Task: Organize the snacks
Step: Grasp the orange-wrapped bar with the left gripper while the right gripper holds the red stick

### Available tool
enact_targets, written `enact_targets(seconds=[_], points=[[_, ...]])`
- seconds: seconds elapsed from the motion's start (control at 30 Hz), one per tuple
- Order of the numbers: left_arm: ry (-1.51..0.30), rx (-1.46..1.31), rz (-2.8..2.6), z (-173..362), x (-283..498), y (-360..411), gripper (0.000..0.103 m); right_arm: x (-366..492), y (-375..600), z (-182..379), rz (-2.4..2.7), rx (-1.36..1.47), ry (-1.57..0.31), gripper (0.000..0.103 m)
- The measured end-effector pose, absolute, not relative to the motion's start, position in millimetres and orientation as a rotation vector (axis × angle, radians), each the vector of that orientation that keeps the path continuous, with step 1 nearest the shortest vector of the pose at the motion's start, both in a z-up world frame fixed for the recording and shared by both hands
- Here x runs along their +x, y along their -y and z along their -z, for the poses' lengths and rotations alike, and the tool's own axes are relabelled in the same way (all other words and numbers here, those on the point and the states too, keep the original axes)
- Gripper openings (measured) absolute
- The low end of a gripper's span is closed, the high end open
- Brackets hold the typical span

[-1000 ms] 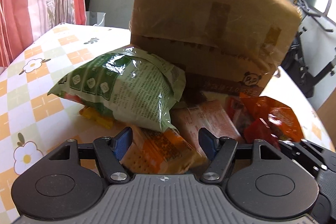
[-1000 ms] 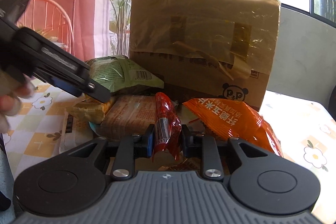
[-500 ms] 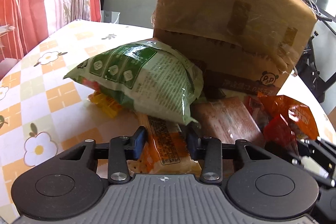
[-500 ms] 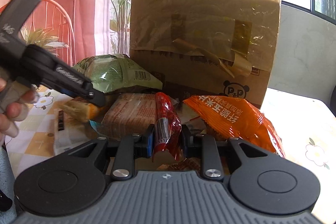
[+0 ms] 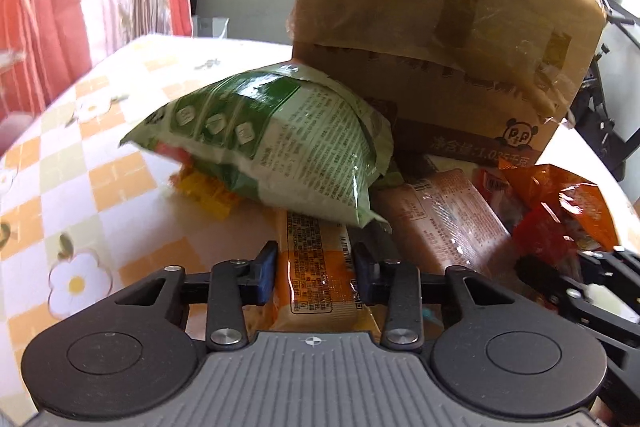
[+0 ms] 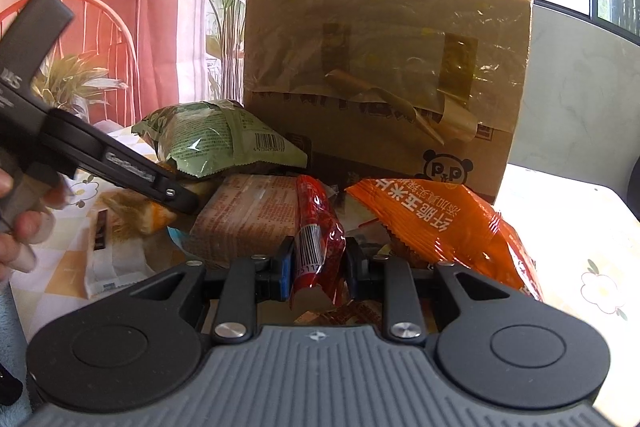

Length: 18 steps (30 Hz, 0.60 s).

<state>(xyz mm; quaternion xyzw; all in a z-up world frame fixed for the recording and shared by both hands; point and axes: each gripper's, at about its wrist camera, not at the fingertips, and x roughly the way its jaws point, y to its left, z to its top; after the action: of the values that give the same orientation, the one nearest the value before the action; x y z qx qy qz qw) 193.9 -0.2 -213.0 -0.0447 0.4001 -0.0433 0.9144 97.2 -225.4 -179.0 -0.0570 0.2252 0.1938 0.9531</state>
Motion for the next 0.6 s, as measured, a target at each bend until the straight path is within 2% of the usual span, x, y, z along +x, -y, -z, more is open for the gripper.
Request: enact_targets(seconds=[0.2, 0.6], points=[[-0.873, -0.132, 0.103, 204.4, 177.6, -9.1, 0.041, 97.8, 227.1, 179.0, -0.382, -0.105, -0.461, 0.026], [-0.847, -0.183, 0.086, 189.4, 166.0, -27.5, 0.039, 98.0, 225.4, 180.5, -0.383, -0.119, -0.471, 0.026]])
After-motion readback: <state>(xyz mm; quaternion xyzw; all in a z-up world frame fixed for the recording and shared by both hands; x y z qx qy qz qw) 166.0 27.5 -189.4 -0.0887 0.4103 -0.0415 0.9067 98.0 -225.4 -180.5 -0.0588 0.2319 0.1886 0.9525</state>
